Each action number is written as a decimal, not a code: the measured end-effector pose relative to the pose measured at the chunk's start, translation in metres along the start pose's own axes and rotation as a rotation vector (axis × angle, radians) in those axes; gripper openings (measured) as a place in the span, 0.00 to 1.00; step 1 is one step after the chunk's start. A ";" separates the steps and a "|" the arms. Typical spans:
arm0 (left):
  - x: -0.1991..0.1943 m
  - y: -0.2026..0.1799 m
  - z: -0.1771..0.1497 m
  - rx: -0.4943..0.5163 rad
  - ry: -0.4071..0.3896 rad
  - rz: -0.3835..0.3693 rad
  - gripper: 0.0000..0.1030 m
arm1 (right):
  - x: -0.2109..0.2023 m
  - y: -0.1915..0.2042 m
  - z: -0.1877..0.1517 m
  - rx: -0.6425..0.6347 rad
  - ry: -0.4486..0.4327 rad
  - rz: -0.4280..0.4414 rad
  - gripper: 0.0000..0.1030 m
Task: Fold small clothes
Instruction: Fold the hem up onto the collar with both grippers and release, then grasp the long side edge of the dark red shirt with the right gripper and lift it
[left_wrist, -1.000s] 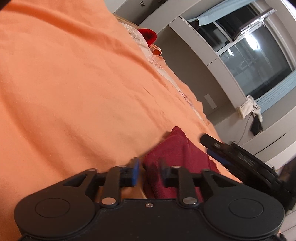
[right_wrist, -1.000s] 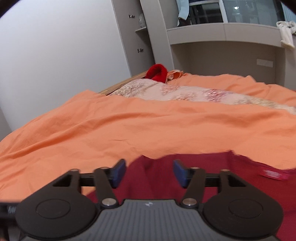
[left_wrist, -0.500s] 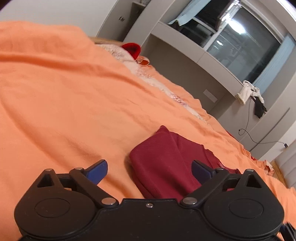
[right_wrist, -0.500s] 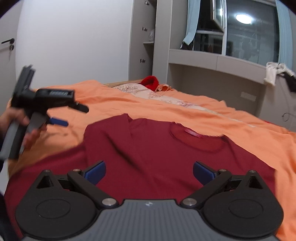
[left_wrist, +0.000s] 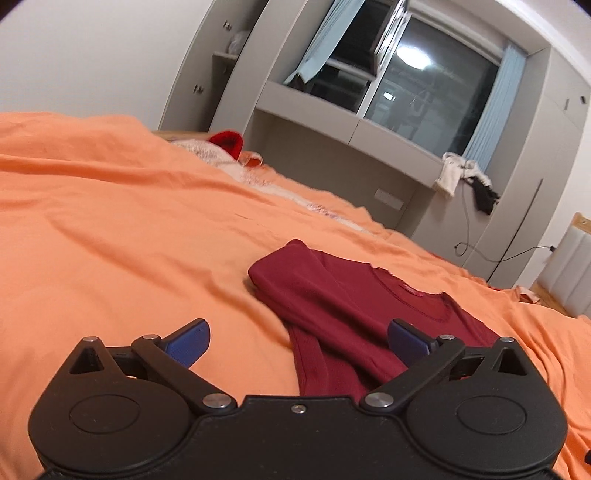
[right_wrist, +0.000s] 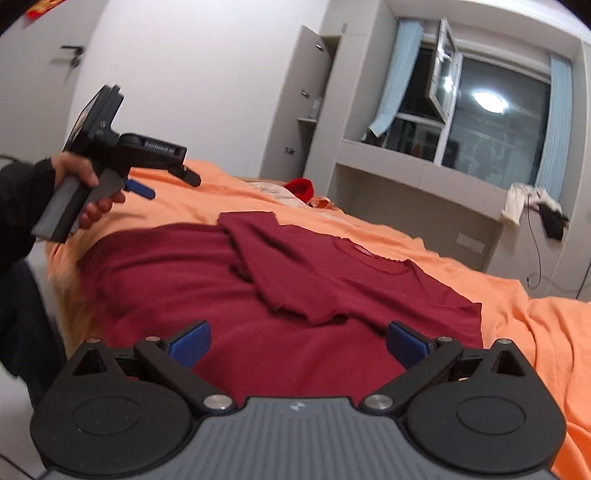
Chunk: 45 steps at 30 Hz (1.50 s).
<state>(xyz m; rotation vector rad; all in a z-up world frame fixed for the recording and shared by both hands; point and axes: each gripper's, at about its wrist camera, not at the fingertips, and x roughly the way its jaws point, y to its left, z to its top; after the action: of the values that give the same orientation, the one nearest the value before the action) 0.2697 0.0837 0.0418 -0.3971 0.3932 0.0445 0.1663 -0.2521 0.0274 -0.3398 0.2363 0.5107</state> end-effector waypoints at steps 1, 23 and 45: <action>-0.011 -0.001 -0.007 0.011 -0.016 -0.001 0.99 | -0.006 0.004 -0.006 -0.022 -0.014 0.001 1.00; -0.096 -0.043 -0.105 0.291 -0.079 -0.077 0.99 | 0.032 0.109 -0.115 -0.823 0.222 -0.348 1.00; -0.105 -0.056 -0.108 0.326 -0.134 -0.164 0.99 | 0.029 0.132 -0.107 -0.791 -0.004 -0.348 0.19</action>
<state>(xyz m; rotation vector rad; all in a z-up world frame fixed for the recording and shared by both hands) 0.1404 -0.0056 0.0105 -0.1028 0.2288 -0.1510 0.1080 -0.1713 -0.1132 -1.1286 -0.0442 0.2390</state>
